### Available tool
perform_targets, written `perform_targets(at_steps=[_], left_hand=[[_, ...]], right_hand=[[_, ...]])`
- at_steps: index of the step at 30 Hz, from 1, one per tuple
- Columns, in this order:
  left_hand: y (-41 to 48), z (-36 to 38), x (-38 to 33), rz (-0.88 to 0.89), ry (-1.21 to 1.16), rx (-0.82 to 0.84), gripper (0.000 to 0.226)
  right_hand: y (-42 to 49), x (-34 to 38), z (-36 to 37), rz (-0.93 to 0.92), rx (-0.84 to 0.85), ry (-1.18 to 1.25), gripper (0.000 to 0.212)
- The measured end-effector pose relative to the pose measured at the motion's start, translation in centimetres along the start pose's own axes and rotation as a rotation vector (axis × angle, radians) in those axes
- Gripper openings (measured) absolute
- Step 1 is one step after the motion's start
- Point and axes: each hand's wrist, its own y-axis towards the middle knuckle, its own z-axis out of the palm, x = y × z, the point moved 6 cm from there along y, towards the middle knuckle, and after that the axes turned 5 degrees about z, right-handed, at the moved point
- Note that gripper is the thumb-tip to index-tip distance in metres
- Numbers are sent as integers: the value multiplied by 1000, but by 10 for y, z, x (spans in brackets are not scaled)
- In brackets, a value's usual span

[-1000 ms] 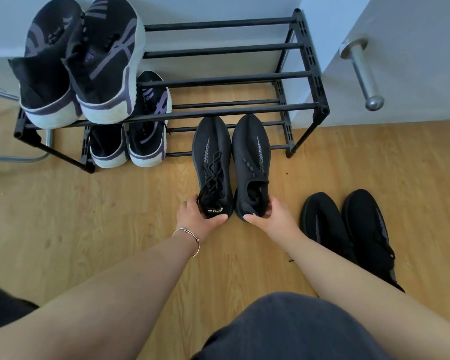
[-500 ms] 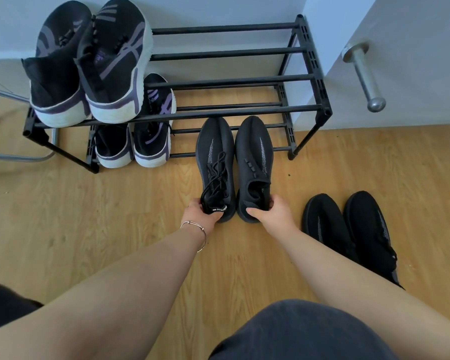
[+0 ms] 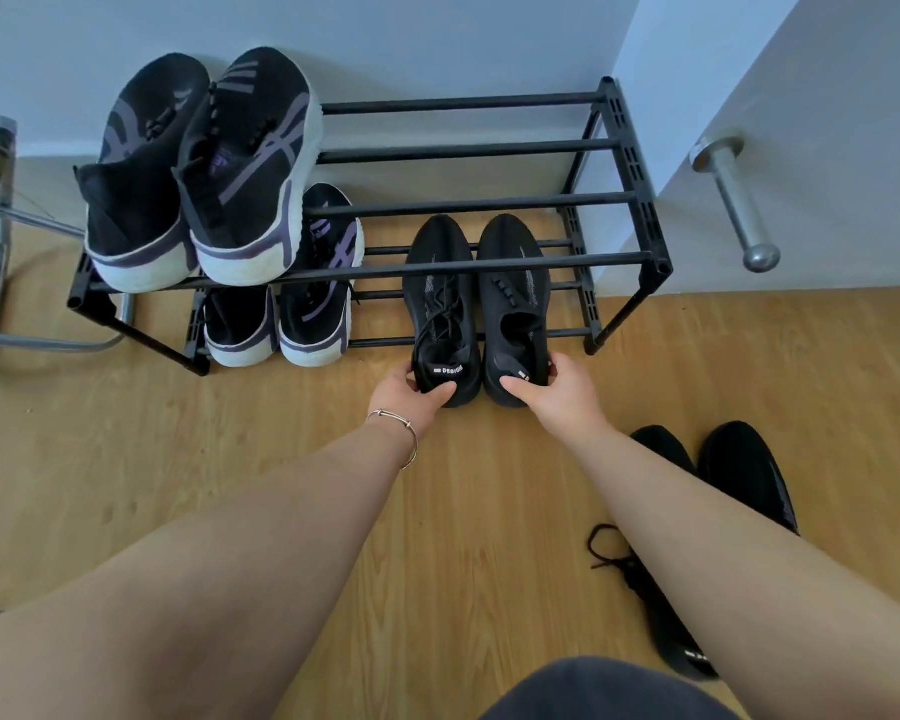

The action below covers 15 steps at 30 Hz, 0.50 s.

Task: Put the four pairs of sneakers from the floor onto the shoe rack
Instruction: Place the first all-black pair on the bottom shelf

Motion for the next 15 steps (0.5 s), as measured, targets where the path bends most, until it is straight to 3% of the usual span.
perform_targets(at_steps=[2,6,15], left_hand=[[7,-1,-9,10,7,-6,66],[17,-3,-21,26,42,-10,70],[33,-6,-36,53,117,-43,66]], right_hand=[[6,11,-5,-33,-1,-29,45],[14,21,-7,-39,9,-119,71],[32,33,-6,-54,-26,-157,62]])
